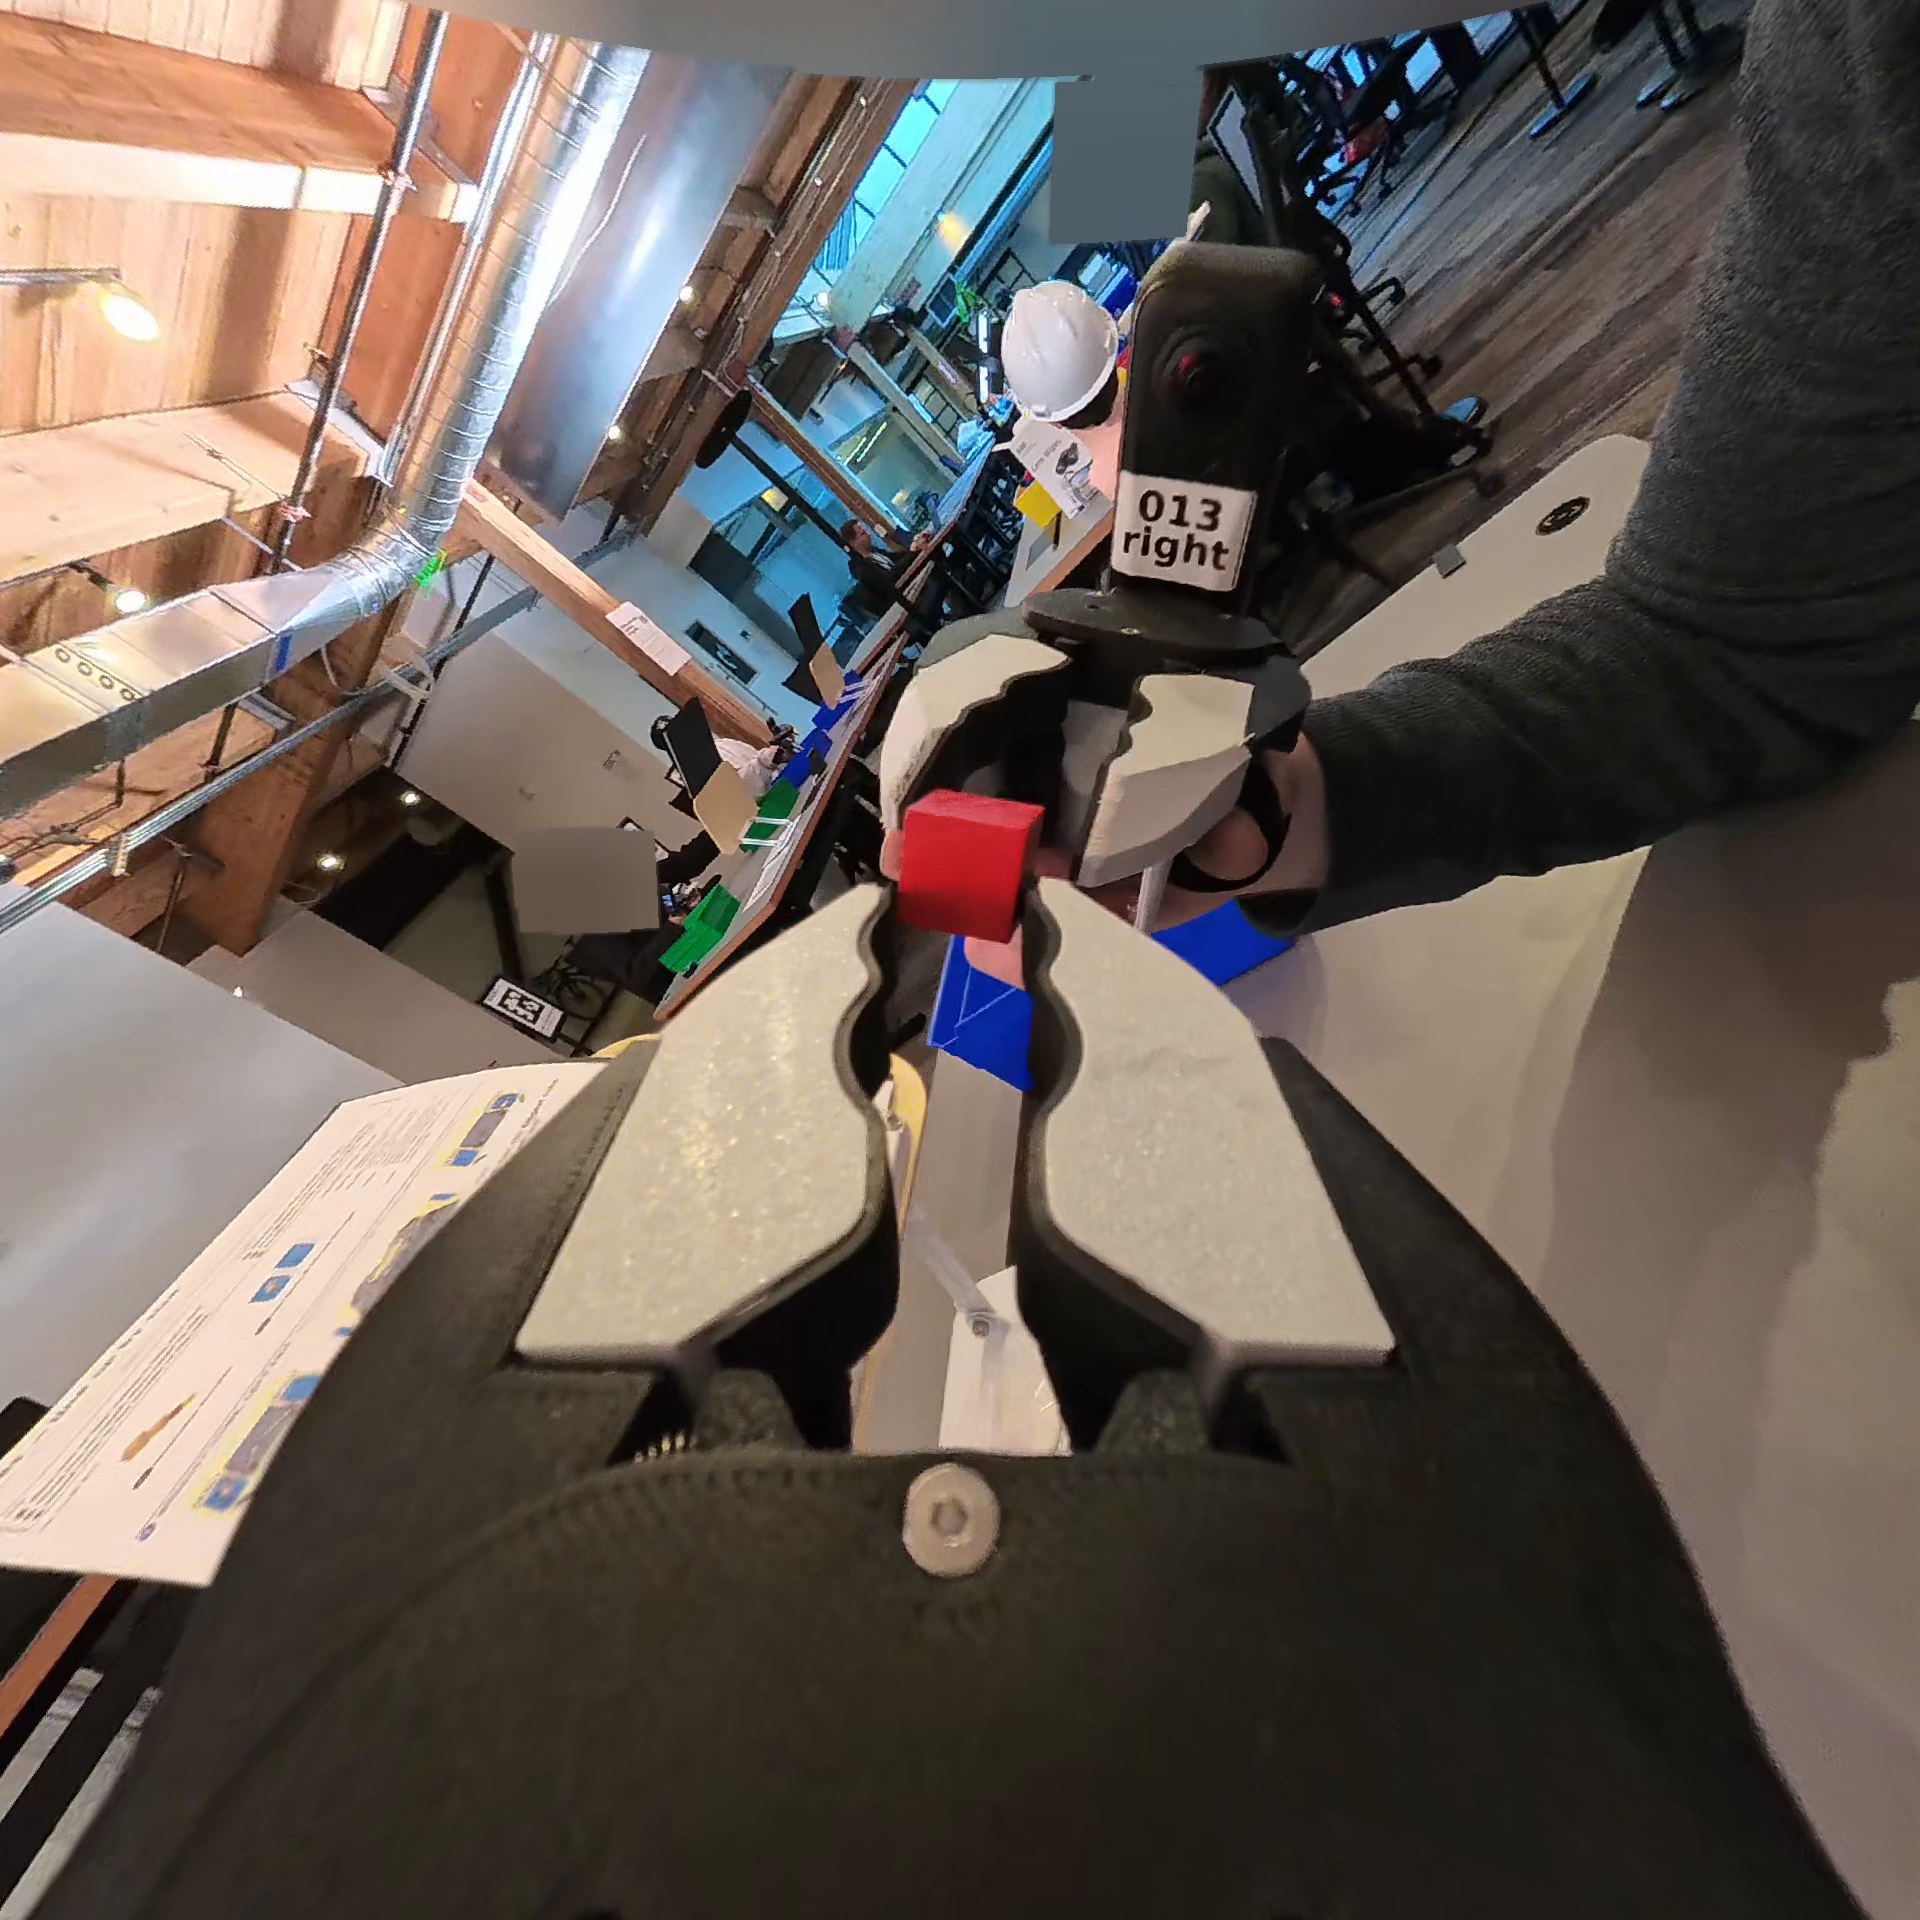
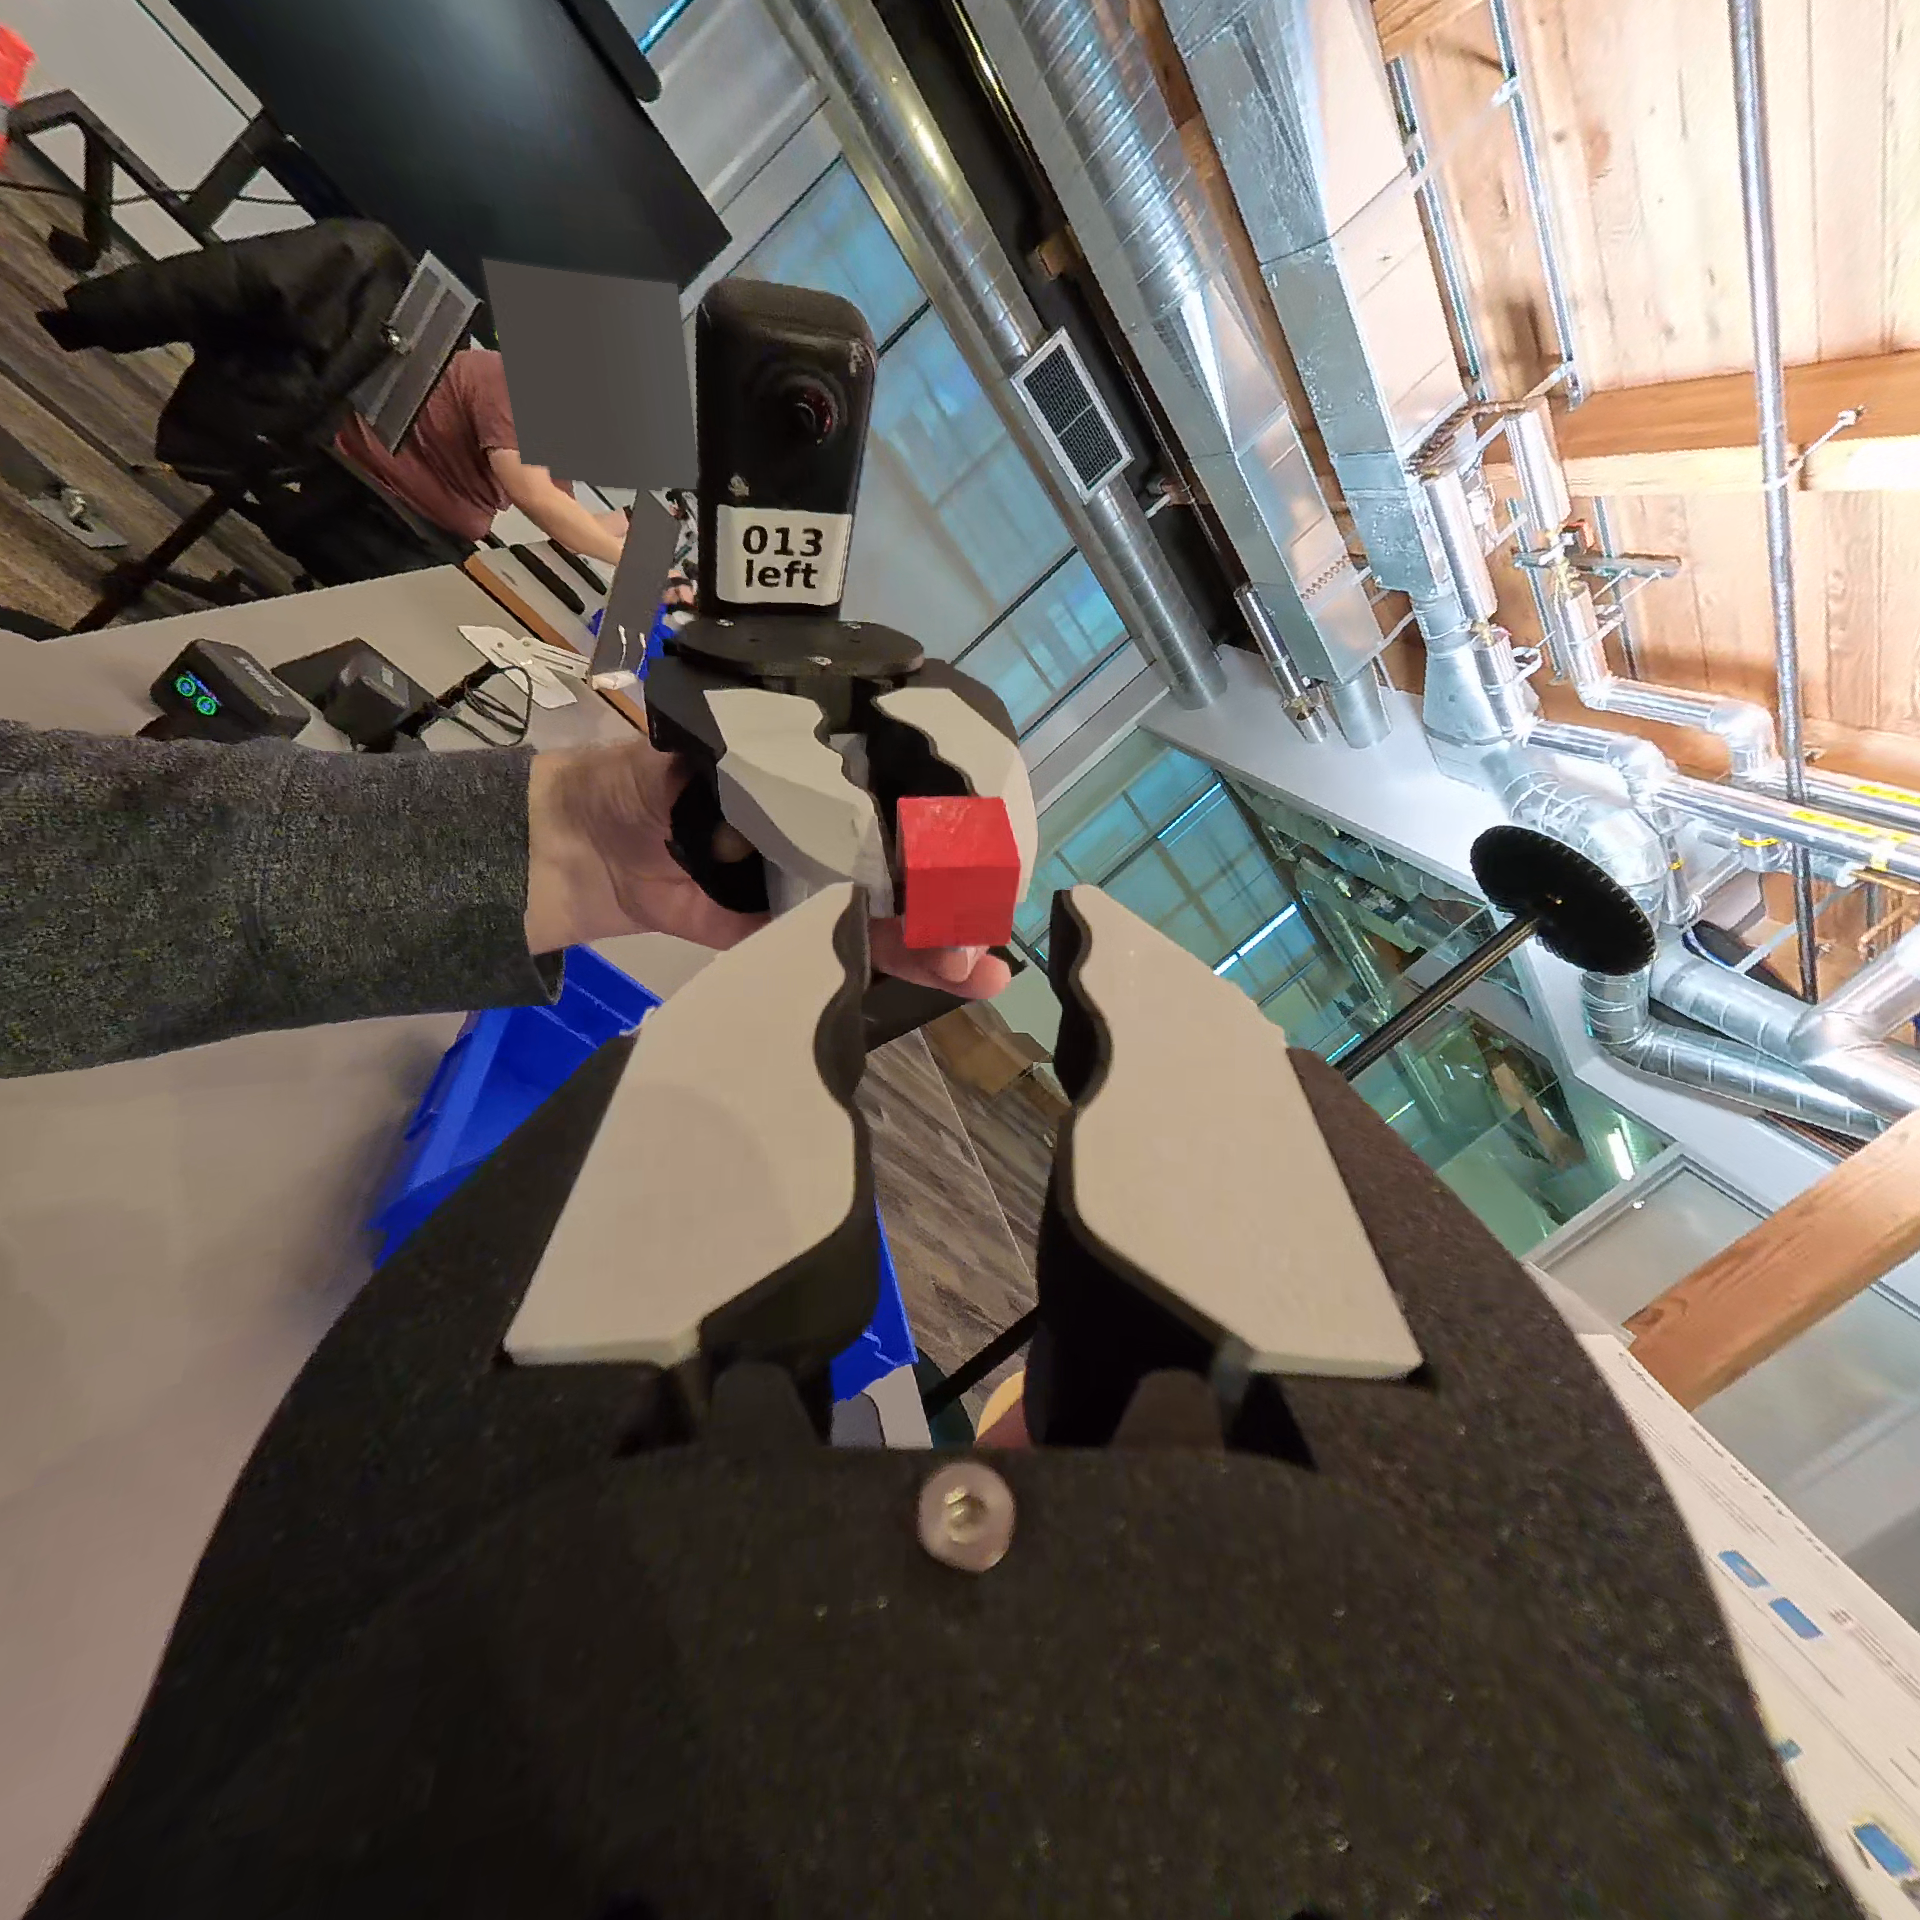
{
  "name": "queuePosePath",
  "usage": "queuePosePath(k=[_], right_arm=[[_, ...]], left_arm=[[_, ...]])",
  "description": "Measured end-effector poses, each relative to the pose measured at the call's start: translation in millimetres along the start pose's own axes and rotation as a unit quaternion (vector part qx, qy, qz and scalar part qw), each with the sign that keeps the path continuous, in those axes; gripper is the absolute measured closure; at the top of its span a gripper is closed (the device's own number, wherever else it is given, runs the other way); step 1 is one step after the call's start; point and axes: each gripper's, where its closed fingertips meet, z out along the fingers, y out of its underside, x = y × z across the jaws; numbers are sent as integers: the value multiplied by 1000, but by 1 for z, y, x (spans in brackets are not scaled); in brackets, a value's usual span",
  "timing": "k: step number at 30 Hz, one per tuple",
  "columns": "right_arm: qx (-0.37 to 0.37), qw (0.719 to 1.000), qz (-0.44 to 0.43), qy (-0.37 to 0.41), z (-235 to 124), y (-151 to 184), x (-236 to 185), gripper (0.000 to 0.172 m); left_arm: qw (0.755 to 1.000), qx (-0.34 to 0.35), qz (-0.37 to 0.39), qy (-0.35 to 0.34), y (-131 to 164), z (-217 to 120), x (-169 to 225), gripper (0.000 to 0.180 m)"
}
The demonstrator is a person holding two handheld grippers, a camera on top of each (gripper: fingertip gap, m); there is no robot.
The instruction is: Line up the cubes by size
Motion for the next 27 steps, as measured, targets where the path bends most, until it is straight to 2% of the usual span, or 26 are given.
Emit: queuePosePath(k=[13,27], right_arm=[[5,1000,6,-8,-1,1,-3,150],[15,999,28,-12,0,0,-4,151]], left_arm=[[1000,5,-9,21,3,5,5,159],[1000,11,-5,23,0,3,6,159]])
